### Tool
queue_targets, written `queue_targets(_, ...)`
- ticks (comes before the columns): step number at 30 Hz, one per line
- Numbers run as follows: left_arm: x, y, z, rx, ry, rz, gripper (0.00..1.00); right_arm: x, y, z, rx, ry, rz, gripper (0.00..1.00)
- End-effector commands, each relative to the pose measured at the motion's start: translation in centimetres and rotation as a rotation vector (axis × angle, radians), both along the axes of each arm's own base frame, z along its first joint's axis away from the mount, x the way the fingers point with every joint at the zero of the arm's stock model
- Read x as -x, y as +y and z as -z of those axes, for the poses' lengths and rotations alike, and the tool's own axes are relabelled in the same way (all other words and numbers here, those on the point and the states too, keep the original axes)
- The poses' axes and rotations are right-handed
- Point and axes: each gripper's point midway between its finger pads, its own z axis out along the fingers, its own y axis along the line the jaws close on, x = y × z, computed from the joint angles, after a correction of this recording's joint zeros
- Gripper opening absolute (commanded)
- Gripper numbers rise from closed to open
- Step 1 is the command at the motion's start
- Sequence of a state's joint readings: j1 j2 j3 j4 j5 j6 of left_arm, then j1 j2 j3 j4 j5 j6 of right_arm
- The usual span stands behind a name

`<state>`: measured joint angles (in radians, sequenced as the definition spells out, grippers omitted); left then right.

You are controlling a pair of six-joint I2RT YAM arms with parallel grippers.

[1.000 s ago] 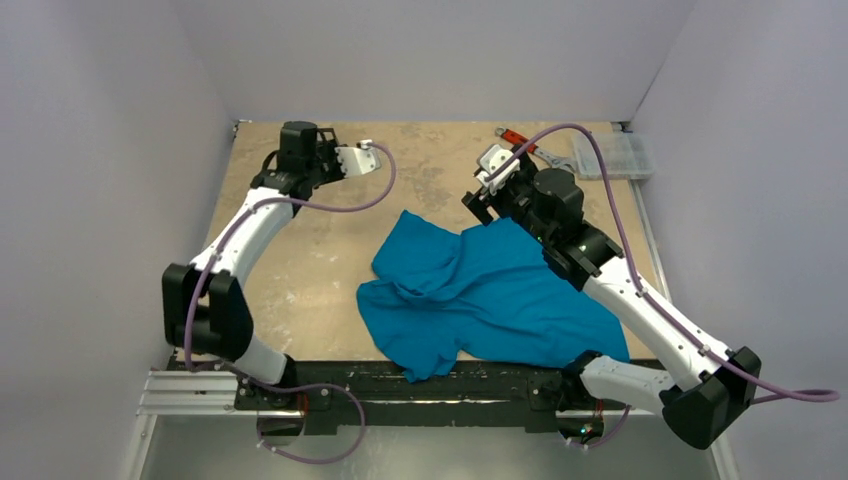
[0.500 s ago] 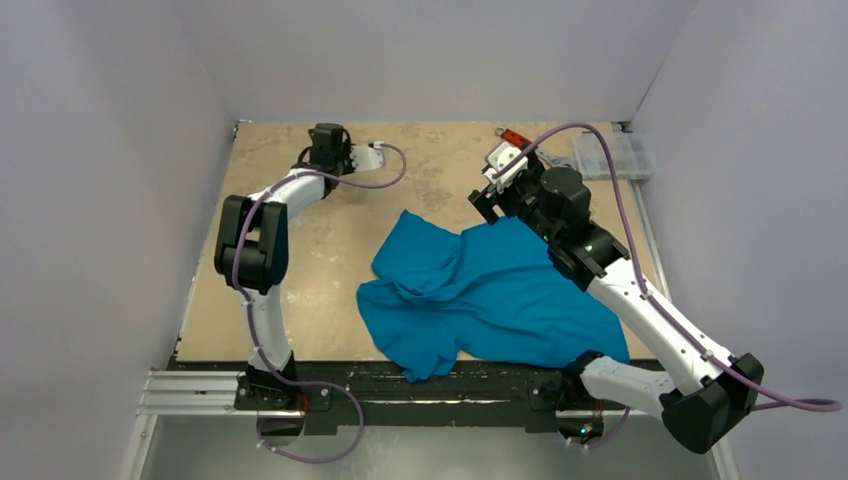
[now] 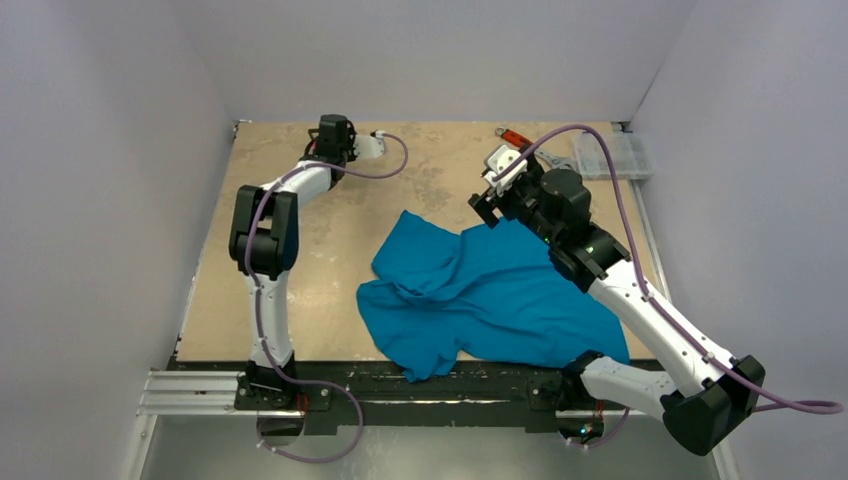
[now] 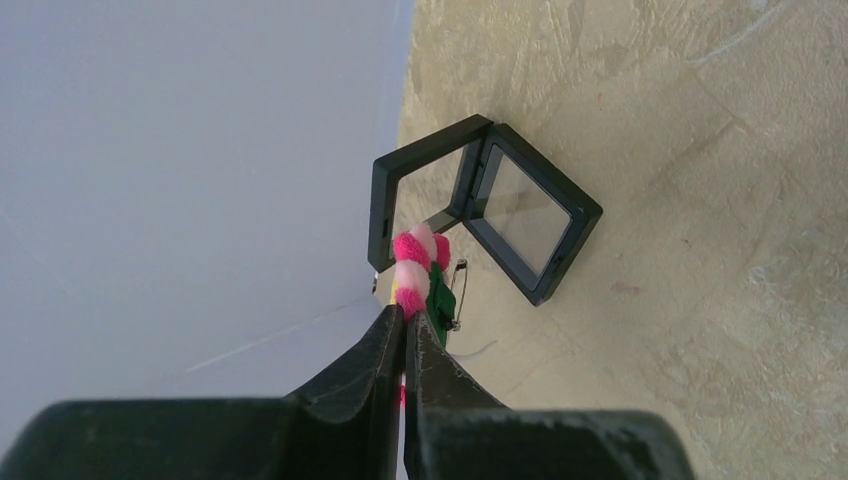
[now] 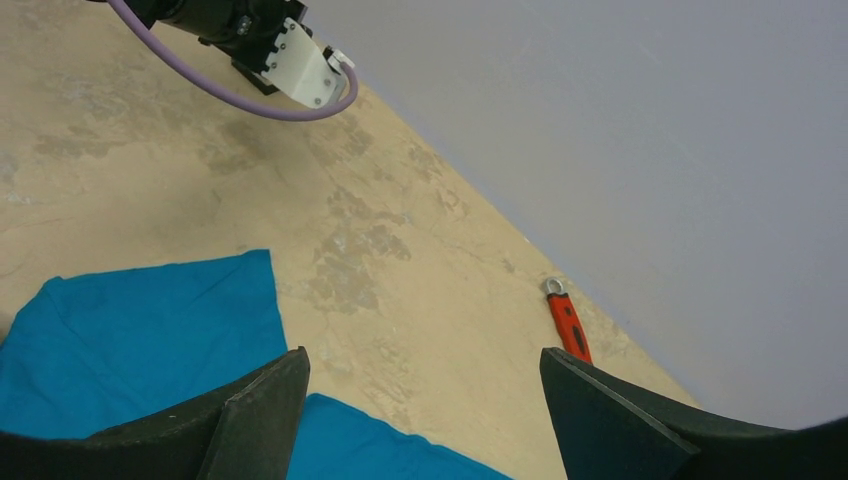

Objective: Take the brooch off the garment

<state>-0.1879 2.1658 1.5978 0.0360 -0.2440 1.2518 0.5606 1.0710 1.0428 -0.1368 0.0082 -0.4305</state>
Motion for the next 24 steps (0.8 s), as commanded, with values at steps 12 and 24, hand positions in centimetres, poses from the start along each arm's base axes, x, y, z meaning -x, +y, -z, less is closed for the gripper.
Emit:
queue_targets(12, -3.1, 1.4, 0.2, -0.068, -0.026, -0.009, 0.00, 0.2, -0.3, -0.1, -0.003, 0.002, 0.001, 0.89)
queue_targets(24, -2.8, 1.4, 3.3, -0.094, 0.071, 0.008, 0.00, 0.4, 0.2, 0.8, 0.029, 0.022, -0.037, 0.89)
